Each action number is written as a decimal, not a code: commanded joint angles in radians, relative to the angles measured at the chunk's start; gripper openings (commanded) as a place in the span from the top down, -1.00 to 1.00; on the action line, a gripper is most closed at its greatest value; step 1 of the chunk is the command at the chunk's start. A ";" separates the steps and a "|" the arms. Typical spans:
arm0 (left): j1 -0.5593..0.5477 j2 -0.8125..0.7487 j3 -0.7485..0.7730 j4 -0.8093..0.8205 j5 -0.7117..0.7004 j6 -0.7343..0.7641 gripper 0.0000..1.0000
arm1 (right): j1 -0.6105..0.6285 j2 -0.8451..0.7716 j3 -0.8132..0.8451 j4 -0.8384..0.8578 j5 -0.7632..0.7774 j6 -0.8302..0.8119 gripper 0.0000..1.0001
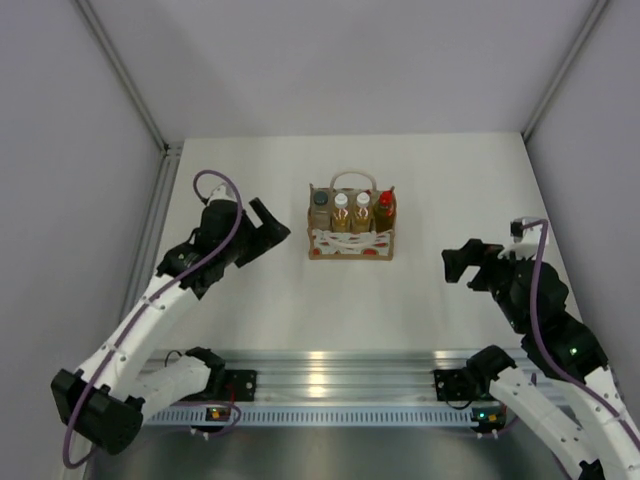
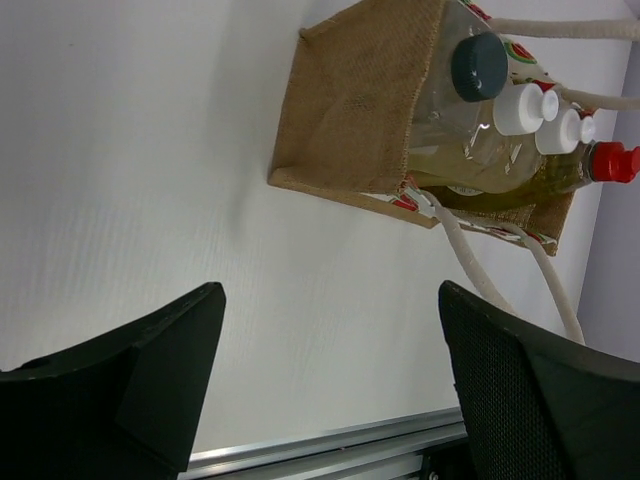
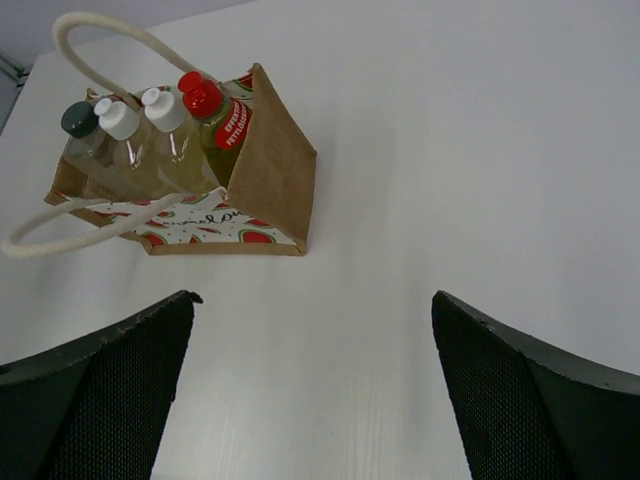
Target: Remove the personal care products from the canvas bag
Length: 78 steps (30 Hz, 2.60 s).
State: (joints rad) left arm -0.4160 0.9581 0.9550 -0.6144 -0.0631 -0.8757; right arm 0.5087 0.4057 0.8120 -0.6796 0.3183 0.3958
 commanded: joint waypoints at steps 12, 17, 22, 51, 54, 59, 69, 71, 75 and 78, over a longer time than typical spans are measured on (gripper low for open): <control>-0.228 0.404 0.208 0.182 -0.259 0.044 -0.37 | 0.014 0.022 -0.020 0.005 -0.074 0.014 -0.99; -0.228 0.507 0.229 0.192 -0.283 0.061 -0.18 | 0.014 0.022 -0.030 0.006 -0.076 0.011 -0.99; -0.228 0.544 0.196 0.244 -0.282 0.046 0.33 | 0.014 0.051 -0.030 0.063 -0.145 0.008 -0.99; -0.260 0.496 0.034 0.374 -0.267 -0.022 1.00 | 0.071 1.129 0.674 0.138 -0.025 -0.112 -0.02; -0.260 0.498 0.034 0.374 -0.262 -0.019 1.00 | 0.073 1.183 0.720 0.111 -0.016 -0.127 0.13; -0.260 0.487 0.031 0.374 -0.273 -0.014 1.00 | 0.074 1.222 0.743 0.077 -0.004 -0.130 0.14; -0.260 0.490 0.042 0.374 -0.267 -0.003 1.00 | 0.088 1.233 0.701 0.068 0.036 -0.126 0.18; -0.260 0.492 0.044 0.372 -0.267 0.000 1.00 | 0.088 1.233 0.696 0.068 0.031 -0.123 0.19; -0.260 0.496 0.047 0.372 -0.264 0.000 1.00 | 0.088 1.233 0.693 0.063 0.033 -0.121 0.22; -0.260 0.499 0.051 0.372 -0.264 0.004 1.00 | 0.090 1.226 0.684 0.063 0.028 -0.118 0.17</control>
State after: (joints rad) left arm -0.6682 1.4487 1.0153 -0.2287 -0.3344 -0.8883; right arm 0.5762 1.6428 1.5047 -0.5972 0.3210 0.2802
